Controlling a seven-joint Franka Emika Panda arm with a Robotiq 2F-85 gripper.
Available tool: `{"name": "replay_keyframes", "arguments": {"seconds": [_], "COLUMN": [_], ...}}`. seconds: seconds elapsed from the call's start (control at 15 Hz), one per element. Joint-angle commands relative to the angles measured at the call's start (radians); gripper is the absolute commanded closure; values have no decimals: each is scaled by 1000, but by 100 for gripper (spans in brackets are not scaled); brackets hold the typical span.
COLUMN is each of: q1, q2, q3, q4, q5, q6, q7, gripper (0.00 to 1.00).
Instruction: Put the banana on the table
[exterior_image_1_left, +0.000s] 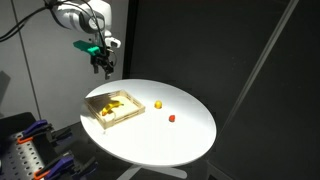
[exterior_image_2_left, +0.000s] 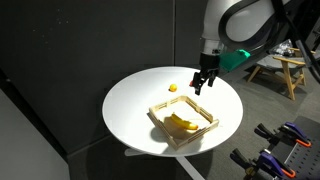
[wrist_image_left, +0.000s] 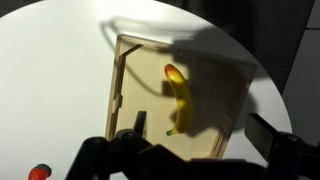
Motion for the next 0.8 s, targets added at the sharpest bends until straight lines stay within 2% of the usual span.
{"name": "replay_keyframes", "arguments": {"seconds": [0.0, 0.73], "q1": [13, 25], "q2": [96, 291], "q3": [-25, -77], "q4": [79, 220], "q5": [-29, -73], "q6": [0, -3], "q7": [-31, -63], "gripper": [0, 0]}}
